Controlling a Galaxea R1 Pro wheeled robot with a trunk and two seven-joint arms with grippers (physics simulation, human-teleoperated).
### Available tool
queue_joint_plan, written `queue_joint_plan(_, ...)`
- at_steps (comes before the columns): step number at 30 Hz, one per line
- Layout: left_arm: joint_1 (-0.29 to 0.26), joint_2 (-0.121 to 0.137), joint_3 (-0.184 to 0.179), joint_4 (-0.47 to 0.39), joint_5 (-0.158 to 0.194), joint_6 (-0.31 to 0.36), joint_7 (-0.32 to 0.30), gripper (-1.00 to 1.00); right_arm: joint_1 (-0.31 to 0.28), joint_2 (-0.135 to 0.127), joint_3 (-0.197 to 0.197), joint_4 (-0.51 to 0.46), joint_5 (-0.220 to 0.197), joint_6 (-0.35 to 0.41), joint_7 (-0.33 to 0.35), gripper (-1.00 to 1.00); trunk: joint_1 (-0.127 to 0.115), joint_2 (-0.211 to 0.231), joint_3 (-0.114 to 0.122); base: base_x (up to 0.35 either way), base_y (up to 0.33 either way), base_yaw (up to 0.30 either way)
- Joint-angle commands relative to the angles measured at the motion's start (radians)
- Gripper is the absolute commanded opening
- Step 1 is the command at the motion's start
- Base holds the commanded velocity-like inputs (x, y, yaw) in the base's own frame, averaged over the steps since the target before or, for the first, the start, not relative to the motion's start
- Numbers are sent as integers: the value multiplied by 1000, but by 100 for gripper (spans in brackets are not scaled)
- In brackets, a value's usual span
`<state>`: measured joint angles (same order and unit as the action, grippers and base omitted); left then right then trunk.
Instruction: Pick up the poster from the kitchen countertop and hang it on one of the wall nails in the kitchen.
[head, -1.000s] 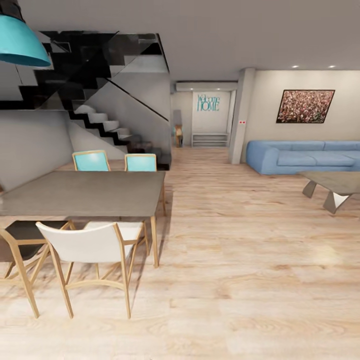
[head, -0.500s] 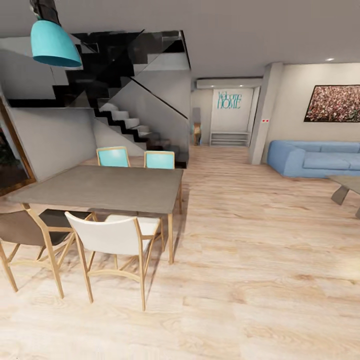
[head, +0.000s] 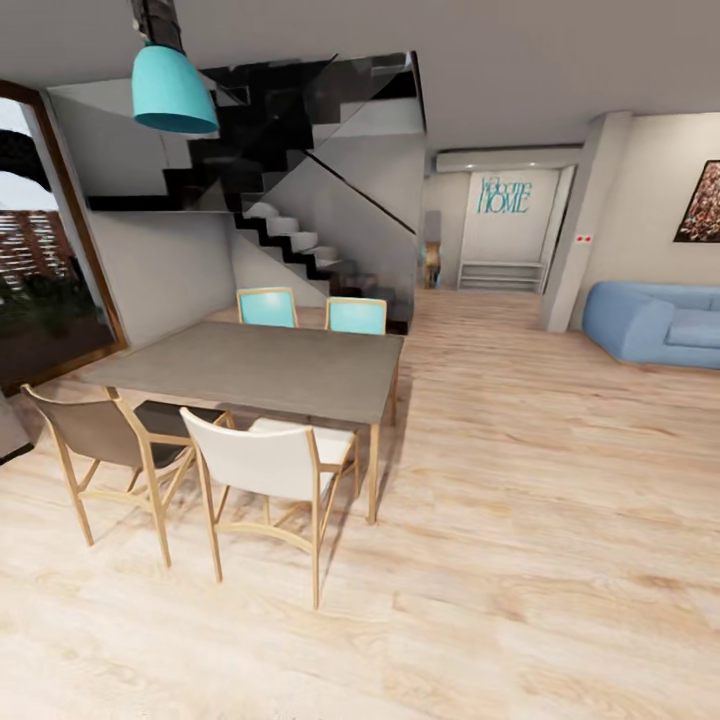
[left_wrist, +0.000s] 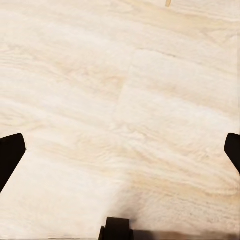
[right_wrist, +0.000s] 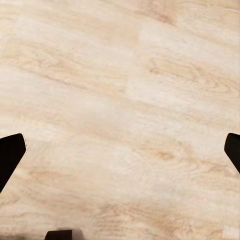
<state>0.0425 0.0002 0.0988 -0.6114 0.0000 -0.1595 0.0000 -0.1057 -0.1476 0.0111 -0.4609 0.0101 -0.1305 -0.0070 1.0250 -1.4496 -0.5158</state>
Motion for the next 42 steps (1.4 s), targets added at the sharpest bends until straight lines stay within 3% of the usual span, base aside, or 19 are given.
queue_joint_plan(1, 0, 0, 1, -1, 0, -2, 0, 100, -1, -1, 1, 1, 1, -2, -1, 100, 0, 0, -1, 0, 25, 203)
queue_joint_plan(12, 0, 0, 1, -1, 0, -2, -1, 100, -1, -1, 0, 1, 1, -1, 1, 100, 0, 0, -3, -58, 204, 88)
queue_joint_plan(42, 0, 0, 1, -1, 0, -2, -1, 100, -1, 0, 1, 2, 1, -2, -1, 100, 0, 0, -3, -10, 25, 285)
